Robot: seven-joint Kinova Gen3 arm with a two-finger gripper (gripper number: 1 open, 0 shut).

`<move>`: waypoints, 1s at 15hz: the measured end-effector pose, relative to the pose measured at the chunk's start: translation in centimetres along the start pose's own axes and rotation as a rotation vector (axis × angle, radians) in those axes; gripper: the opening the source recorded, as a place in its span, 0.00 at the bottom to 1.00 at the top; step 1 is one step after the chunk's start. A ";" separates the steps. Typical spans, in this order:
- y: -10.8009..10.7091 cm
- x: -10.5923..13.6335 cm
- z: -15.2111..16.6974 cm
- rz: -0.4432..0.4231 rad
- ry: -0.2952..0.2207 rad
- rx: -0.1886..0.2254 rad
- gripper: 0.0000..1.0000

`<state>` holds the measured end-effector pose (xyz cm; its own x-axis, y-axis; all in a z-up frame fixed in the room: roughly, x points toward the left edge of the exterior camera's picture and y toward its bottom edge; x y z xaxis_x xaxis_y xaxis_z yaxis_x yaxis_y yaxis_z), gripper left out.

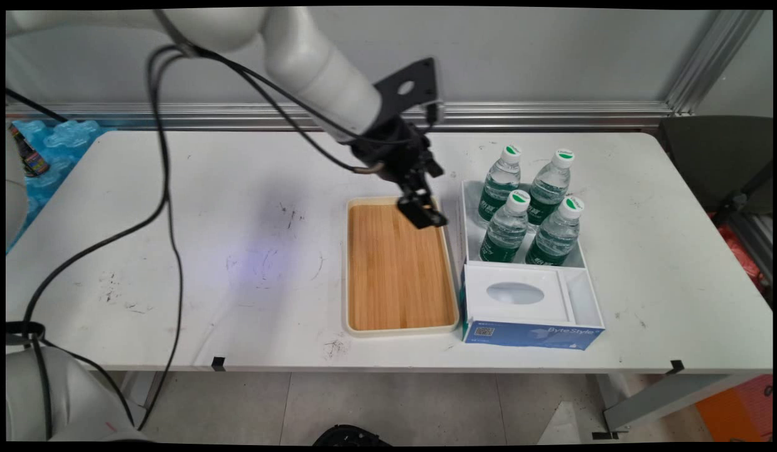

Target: Pick up the green bottle from the white box

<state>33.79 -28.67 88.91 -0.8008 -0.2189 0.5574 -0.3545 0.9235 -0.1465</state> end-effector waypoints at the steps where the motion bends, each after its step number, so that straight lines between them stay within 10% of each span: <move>1: -0.1 0.3 1.1 -0.007 0.018 0.002 1.00; 15: -0.6 2.2 10.8 -0.071 0.120 -0.036 1.00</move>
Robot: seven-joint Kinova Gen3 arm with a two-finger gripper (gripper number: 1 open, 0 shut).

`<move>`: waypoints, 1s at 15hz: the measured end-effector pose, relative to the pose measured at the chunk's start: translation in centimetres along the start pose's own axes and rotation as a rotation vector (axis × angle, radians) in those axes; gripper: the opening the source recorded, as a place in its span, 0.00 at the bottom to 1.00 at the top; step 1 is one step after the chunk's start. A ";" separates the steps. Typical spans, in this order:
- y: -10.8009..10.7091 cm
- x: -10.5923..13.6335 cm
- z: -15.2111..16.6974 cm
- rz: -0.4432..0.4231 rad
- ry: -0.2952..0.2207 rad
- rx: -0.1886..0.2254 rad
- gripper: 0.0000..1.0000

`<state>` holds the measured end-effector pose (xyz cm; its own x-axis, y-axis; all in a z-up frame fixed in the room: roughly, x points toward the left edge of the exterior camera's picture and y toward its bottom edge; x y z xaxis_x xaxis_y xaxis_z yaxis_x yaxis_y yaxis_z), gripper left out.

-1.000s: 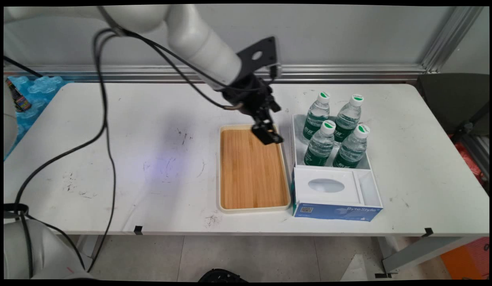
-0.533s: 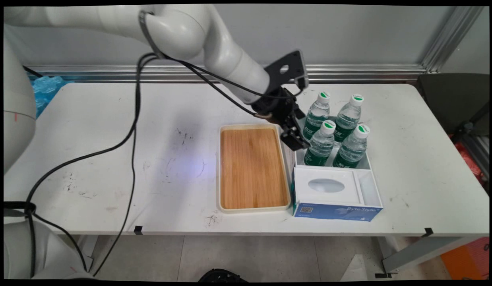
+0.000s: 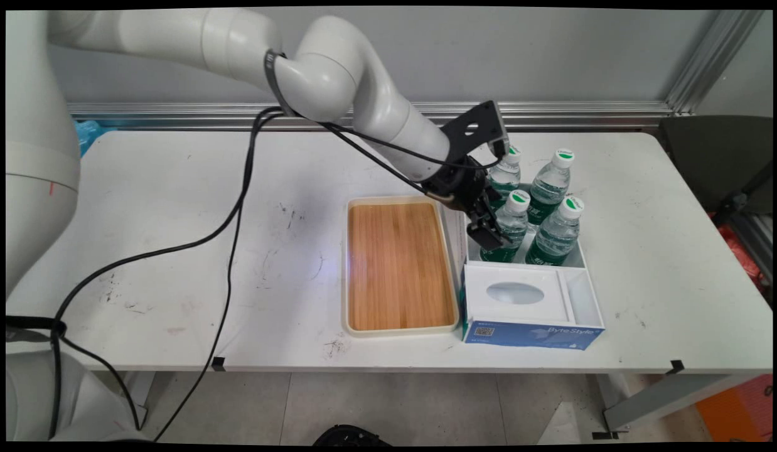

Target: Pick up the green bottle from the white box, then place the picked object on the tray

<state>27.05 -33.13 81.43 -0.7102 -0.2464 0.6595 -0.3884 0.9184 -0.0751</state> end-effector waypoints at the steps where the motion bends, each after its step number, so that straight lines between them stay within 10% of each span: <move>1: 0.0 0.0 0.3 -0.002 0.004 -0.001 1.00; 4: 0.0 0.1 1.4 -0.014 0.019 -0.006 1.00; 5: 0.0 0.1 1.6 -0.017 0.020 -0.008 0.00; 15: 0.4 0.2 1.5 -0.023 0.021 -0.019 0.00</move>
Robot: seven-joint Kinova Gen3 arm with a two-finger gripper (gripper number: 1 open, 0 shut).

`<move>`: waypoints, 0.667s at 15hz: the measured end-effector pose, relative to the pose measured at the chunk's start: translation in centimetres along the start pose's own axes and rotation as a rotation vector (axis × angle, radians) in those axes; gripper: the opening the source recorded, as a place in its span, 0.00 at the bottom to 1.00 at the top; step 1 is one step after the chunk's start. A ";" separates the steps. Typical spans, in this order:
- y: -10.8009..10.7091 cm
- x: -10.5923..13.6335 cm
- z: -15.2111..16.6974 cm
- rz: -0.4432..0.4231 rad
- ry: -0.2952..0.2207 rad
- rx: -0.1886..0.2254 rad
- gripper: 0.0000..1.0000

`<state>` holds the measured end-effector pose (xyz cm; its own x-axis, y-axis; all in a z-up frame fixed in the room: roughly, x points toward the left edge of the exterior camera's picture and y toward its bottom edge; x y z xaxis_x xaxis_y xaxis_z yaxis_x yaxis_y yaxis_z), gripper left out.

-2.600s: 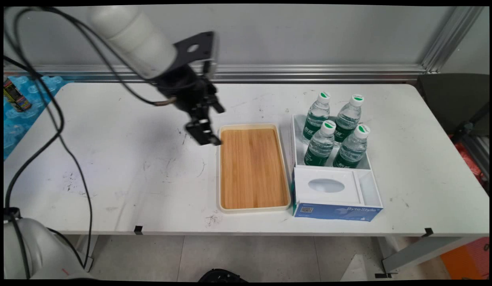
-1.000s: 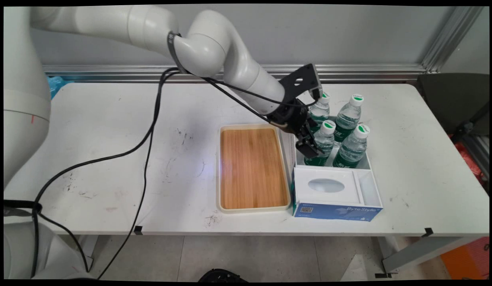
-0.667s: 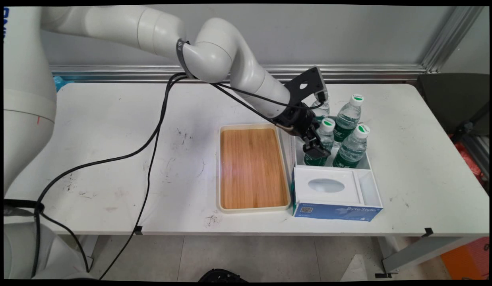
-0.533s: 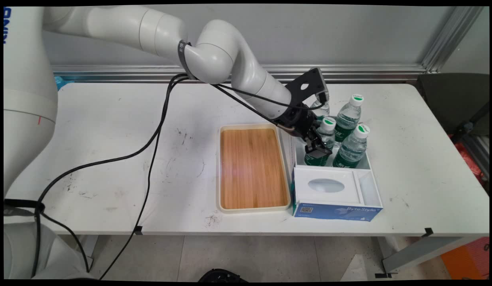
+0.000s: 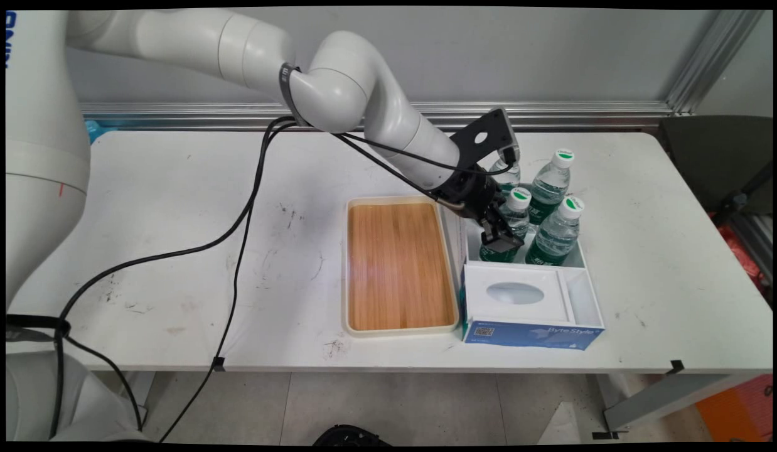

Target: Place the picked object on the tray

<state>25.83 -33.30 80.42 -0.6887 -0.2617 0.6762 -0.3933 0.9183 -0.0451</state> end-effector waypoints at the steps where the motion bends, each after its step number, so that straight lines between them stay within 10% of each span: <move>1: 0.1 0.2 -0.4 0.007 0.001 0.000 0.00; 10: 0.8 2.7 -4.8 0.076 -0.008 0.011 0.00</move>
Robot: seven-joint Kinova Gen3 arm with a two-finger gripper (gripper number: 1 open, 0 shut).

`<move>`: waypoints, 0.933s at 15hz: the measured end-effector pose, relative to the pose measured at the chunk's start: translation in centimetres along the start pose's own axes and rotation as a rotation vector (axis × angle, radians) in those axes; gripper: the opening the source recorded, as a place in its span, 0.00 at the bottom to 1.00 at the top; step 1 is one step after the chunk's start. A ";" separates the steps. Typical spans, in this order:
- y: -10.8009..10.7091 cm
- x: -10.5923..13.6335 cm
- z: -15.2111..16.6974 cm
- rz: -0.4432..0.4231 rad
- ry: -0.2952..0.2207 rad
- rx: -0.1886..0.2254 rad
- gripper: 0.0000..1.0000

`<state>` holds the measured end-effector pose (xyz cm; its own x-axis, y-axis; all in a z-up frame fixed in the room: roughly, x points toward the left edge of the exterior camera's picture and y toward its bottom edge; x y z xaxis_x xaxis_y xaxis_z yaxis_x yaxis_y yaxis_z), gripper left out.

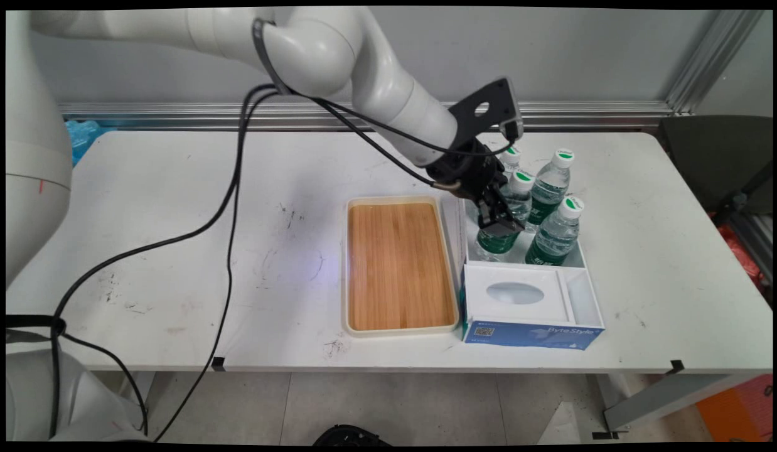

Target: Place the picked object on the tray

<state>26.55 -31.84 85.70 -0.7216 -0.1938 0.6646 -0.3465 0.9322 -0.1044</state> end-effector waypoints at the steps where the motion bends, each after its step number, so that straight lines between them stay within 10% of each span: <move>1: 0.1 0.1 -0.4 0.005 -0.004 0.000 0.00; 14: 1.7 -1.6 -9.5 0.047 -0.048 0.008 0.00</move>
<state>32.83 -27.05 91.48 -0.7653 -0.1645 0.6223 -0.3160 0.9383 -0.1406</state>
